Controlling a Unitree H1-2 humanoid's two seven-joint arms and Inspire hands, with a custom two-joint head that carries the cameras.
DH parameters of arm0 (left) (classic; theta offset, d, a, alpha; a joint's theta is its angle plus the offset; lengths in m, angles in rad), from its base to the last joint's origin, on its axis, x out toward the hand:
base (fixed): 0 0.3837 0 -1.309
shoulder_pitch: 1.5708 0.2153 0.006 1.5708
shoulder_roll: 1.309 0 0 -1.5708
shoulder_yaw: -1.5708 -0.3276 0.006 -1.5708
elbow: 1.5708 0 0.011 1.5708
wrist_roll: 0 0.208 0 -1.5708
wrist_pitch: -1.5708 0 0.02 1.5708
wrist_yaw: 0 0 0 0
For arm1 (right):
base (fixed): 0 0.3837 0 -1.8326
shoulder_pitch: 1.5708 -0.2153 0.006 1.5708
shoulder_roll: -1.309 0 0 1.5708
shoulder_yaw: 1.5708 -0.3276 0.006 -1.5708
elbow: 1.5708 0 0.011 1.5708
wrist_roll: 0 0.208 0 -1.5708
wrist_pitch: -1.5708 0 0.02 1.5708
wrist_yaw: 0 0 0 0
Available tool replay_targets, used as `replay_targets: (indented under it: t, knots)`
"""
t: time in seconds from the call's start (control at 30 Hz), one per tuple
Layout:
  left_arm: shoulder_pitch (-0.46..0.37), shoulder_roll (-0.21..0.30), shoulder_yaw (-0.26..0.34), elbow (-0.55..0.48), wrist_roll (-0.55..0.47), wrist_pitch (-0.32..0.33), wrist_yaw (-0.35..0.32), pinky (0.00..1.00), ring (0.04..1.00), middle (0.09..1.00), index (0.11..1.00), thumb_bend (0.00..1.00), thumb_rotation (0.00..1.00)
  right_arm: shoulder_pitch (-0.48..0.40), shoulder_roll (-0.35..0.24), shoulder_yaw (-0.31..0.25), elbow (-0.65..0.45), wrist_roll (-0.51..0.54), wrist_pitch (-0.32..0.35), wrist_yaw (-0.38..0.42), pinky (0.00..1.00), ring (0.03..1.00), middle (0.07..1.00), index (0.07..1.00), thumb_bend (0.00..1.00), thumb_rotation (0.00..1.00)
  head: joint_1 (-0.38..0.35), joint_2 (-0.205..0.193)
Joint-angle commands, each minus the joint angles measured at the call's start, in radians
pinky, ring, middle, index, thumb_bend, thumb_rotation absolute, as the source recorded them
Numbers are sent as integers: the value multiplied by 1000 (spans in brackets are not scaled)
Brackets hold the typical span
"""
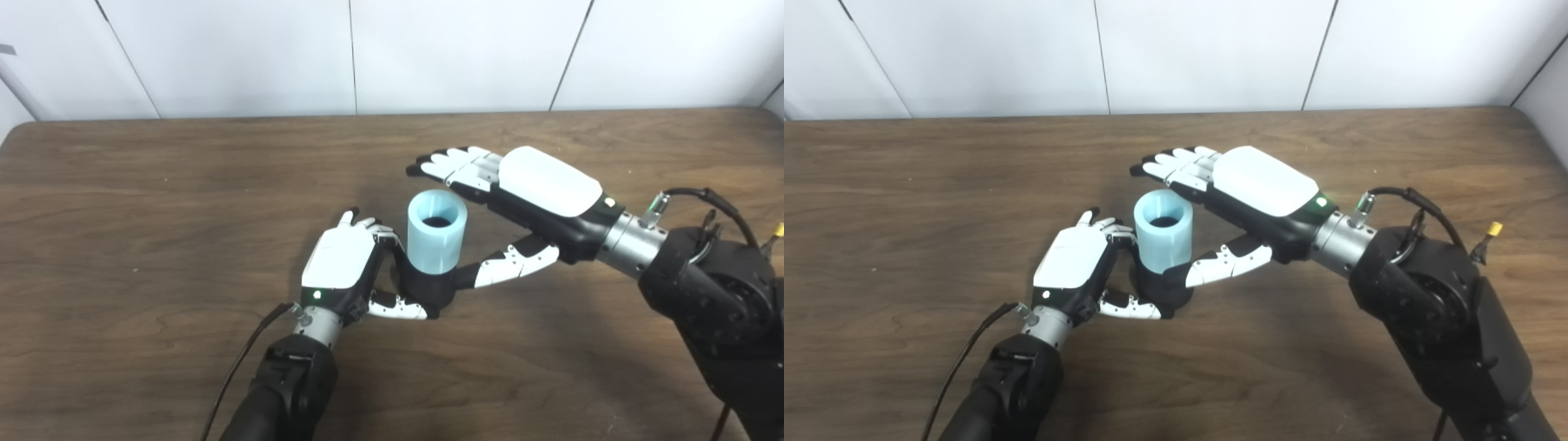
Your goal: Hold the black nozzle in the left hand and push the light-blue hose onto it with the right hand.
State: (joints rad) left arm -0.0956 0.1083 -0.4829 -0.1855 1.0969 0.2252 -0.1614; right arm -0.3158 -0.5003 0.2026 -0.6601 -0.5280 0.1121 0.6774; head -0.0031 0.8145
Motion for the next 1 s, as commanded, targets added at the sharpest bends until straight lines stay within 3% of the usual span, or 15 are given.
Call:
replay_targets:
  t: [0.0,0.2,0.37,0.4,0.47,0.63,0.77,0.93,0.97]
  knots:
    - [4,1,-7,8,-6,-1,-24,1000,867,746,480,523,53,-24,-3,-37,-31,36,10,-29,951,962,967,955,535,907,0,1]
    - [-1,7,-4,4,-7,1,-37,1000,872,752,480,523,54,19,21,-111,-13,108,95,-57,818,922,941,930,561,969,3,-3]
    - [0,12,2,-1,-9,0,-38,1000,880,758,480,523,54,58,54,-171,7,166,178,-95,793,898,924,911,587,988,4,-3]
    - [1,13,3,-1,-9,0,-35,1000,880,758,480,523,54,72,62,-185,11,173,193,-111,769,878,918,906,584,994,5,-3]
    - [3,14,7,-2,-13,-1,-34,1000,878,756,480,523,54,99,76,-207,22,180,210,-139,638,749,906,897,581,999,5,-5]
    - [1,25,10,-4,-12,-9,-29,1000,872,750,484,523,62,147,109,-243,56,224,250,-197,778,862,899,893,608,1000,5,-5]
    - [-3,35,10,-6,1,-8,-26,1000,863,748,490,522,72,184,148,-290,106,334,222,-245,788,871,898,895,535,1000,6,-7]
    - [2,28,27,-7,-14,1,-9,1000,852,747,497,519,80,223,204,-328,144,437,262,-296,824,894,903,896,545,1000,6,-10]
    - [3,26,33,-6,-21,-2,3,1000,845,751,576,688,150,233,214,-331,148,450,269,-308,833,895,898,895,541,1000,6,-10]
